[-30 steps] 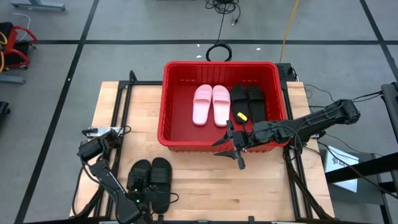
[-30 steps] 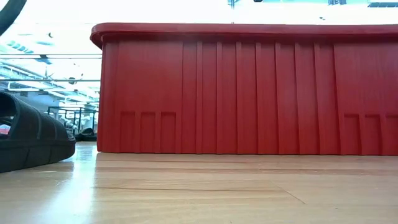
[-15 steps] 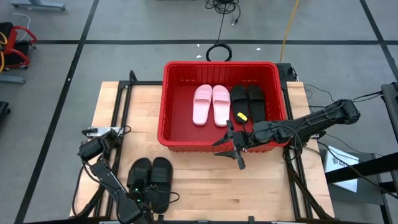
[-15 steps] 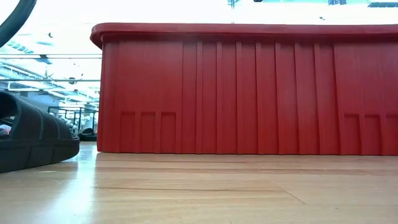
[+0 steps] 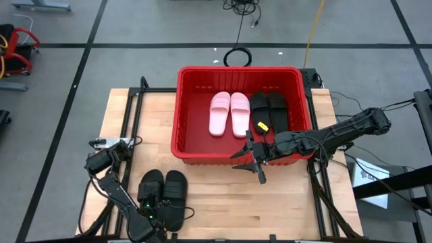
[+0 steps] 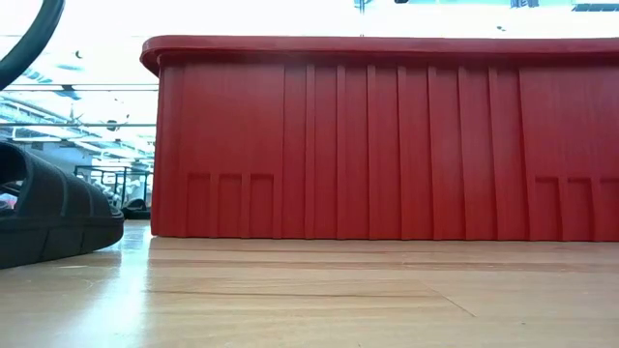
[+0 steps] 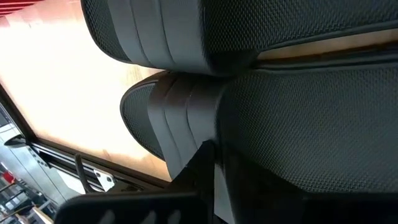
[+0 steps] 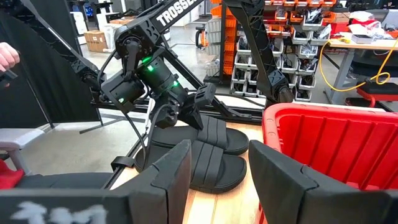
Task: Pick and place slides into bin
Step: Put the black slide into the red bin
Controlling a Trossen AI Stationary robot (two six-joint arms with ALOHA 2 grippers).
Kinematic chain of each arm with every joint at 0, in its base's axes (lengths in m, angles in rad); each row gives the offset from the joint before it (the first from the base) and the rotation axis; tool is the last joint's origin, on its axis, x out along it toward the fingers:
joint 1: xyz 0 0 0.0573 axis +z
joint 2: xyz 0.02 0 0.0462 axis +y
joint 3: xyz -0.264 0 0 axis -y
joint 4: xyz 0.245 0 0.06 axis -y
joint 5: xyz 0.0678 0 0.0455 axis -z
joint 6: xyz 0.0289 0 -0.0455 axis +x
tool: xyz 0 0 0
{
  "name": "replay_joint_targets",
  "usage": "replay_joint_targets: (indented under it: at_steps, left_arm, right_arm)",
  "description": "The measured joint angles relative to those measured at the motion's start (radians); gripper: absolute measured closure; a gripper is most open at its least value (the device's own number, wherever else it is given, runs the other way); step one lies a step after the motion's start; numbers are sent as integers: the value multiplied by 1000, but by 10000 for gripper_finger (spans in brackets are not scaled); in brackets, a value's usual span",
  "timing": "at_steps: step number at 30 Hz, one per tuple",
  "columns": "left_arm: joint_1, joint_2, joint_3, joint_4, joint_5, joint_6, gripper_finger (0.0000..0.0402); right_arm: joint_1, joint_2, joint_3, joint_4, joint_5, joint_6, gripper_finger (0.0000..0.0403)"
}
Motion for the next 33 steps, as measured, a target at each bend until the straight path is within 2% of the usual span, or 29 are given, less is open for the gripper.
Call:
replay_joint_targets:
  at_steps: [7,21,33]
  left_arm:
    - [0,-16,0,-1,2,-1,396]
    - [-3,-201,0,-5,-71,-86,400]
    - [-3,-279,0,-1,-82,-85,401]
  right_arm:
    - [0,0,0,0,0,0,252]
    - [0,0,0,0,0,-1,252]
    - [0,0,0,0,0,-4,252]
